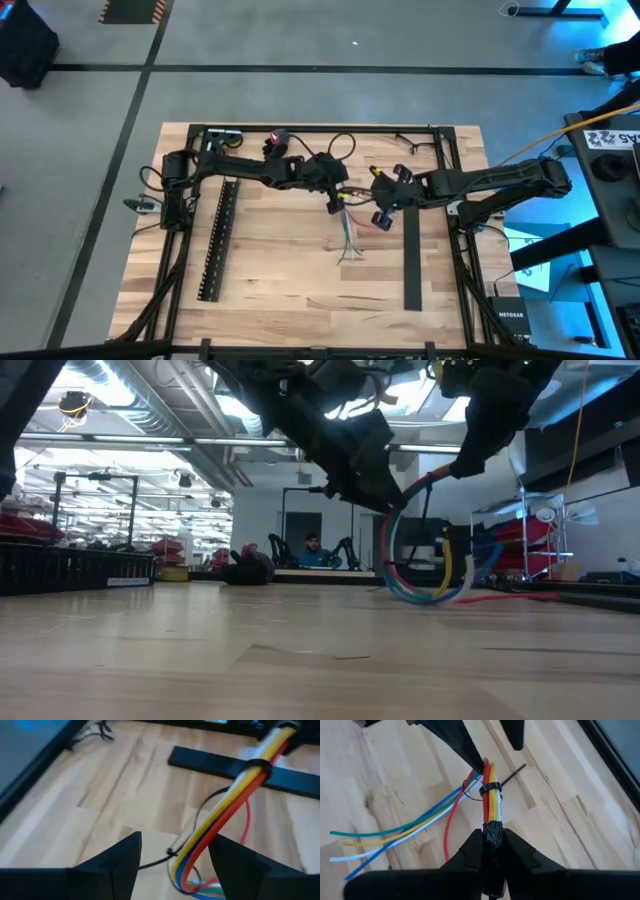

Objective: Ziptie cables
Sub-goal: Wrap the cable wires with the black zip tie

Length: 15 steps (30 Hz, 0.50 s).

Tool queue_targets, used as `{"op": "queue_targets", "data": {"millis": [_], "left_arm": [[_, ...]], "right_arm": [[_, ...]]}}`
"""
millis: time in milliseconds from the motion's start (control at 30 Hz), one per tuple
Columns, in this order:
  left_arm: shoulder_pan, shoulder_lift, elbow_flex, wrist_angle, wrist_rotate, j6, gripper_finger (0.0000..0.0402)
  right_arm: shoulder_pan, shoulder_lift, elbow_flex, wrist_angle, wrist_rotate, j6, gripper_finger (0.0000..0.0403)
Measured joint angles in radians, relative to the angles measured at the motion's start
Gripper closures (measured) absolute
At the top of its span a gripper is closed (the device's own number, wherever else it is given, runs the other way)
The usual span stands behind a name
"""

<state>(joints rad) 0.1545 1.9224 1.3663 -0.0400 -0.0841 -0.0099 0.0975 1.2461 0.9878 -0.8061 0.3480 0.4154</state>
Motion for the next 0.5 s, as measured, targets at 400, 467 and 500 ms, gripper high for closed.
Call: {"op": "queue_targets", "data": {"millis": [400, 467, 500], "left_arm": [[0.005, 0.033, 0.0, 0.102, 0.074, 0.108, 0.0268], [0.007, 0.028, 0.0, 0.102, 0.077, 0.12, 0.0324], [0.007, 0.024, 0.0, 0.099, 0.078, 0.124, 0.0354]], "right_arm": [[0.0, -0.001, 0.0, 0.079, 0.0, -0.002, 0.0345], [0.0, -0.001, 0.0, 0.078, 0.003, 0.007, 0.0332], [0.0, -0.001, 0.0, 0.076, 0.006, 0.019, 0.0324]]}}
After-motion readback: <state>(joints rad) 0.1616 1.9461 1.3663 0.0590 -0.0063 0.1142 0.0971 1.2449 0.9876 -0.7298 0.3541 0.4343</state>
